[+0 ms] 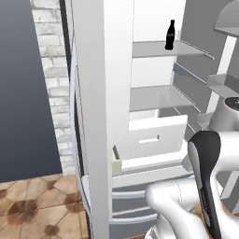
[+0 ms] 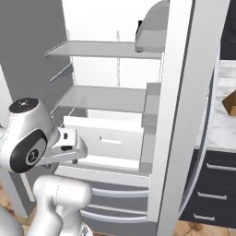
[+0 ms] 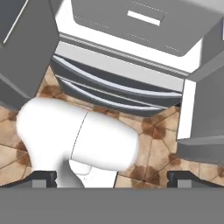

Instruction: Open the fridge, grab two sodas, and place both sodas inside the bowl with ice on the dining counter.

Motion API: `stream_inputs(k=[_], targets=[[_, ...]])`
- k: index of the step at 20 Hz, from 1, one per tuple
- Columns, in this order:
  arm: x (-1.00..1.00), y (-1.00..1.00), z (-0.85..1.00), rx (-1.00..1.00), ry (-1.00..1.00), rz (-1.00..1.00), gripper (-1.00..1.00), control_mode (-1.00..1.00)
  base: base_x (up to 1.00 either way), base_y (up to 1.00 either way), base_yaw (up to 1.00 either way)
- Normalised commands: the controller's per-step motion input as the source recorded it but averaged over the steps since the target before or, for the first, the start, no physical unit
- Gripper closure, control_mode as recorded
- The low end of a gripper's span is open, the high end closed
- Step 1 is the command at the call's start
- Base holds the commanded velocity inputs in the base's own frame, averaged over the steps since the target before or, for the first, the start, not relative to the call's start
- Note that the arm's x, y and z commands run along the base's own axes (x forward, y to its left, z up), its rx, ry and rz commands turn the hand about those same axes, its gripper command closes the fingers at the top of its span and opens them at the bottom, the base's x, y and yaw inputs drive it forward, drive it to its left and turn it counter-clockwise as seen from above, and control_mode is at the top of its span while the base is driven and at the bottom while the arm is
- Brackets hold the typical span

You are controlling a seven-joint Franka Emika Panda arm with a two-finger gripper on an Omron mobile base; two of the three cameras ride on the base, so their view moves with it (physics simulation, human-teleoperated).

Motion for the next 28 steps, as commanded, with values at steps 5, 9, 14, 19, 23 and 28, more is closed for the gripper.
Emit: stream_inputs(k=[5,9,14,19,23,28], targets=[[0.0,0.0,0.0,0.0,0.0,0.0,-1.0,1.0,0.66,-0.09,-0.06],[0.0,0.0,0.0,0.0,0.0,0.0,-1.0,1.0,0.68,-0.27,-0.01],[0.0,0.0,0.0,0.0,0.0,0.0,-1.0,1.0,0.64,-0.35,0.0],[0.0,0.0,0.0,0.0,0.0,0.0,-1.0,1.0,0.39,-0.5,-0.01],[0.0,0.0,0.0,0.0,0.0,0.0,-1.0,1.0,0.0,-0.61,-0.01],[0.0,0.0,0.0,0.0,0.0,0.0,-1.0,1.0,0.14,-0.46,-0.03]])
